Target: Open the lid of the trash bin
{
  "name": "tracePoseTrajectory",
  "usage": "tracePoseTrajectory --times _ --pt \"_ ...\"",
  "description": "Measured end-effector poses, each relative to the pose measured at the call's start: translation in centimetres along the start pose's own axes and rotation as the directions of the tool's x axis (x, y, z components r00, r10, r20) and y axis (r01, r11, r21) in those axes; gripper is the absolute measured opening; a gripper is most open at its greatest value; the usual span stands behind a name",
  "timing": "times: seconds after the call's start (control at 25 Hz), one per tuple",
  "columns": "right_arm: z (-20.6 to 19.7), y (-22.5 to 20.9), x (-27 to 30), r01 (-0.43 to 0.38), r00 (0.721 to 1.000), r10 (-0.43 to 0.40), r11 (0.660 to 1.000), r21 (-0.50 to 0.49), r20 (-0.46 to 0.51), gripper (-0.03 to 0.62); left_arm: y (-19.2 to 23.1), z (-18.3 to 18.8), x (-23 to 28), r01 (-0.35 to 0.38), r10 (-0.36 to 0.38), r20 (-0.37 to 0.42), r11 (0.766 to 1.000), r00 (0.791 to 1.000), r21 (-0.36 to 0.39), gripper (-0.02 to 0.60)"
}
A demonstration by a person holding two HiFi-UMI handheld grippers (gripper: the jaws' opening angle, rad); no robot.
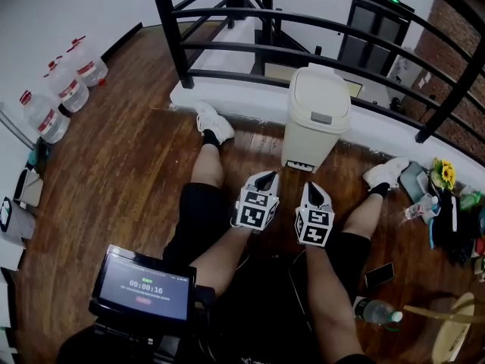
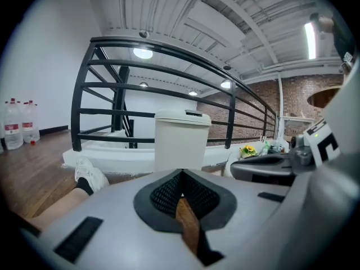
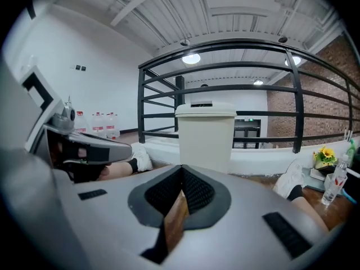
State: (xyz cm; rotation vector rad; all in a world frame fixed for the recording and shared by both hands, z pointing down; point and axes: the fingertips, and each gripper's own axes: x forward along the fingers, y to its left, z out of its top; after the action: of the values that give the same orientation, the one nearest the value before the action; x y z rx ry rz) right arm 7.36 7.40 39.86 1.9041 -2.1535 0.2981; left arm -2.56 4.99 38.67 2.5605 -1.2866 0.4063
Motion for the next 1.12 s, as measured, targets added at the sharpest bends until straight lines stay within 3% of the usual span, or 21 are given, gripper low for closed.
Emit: tracePoseTrajectory --times 1.12 --pt "-0.27 -0.83 -0.15 0.038 0.999 -0.038 0.999 -0.015 0.014 0.005 -0.68 -0.69 0.36 0.018 -0.018 -0.013 1.0 1.0 0.017 -0.002"
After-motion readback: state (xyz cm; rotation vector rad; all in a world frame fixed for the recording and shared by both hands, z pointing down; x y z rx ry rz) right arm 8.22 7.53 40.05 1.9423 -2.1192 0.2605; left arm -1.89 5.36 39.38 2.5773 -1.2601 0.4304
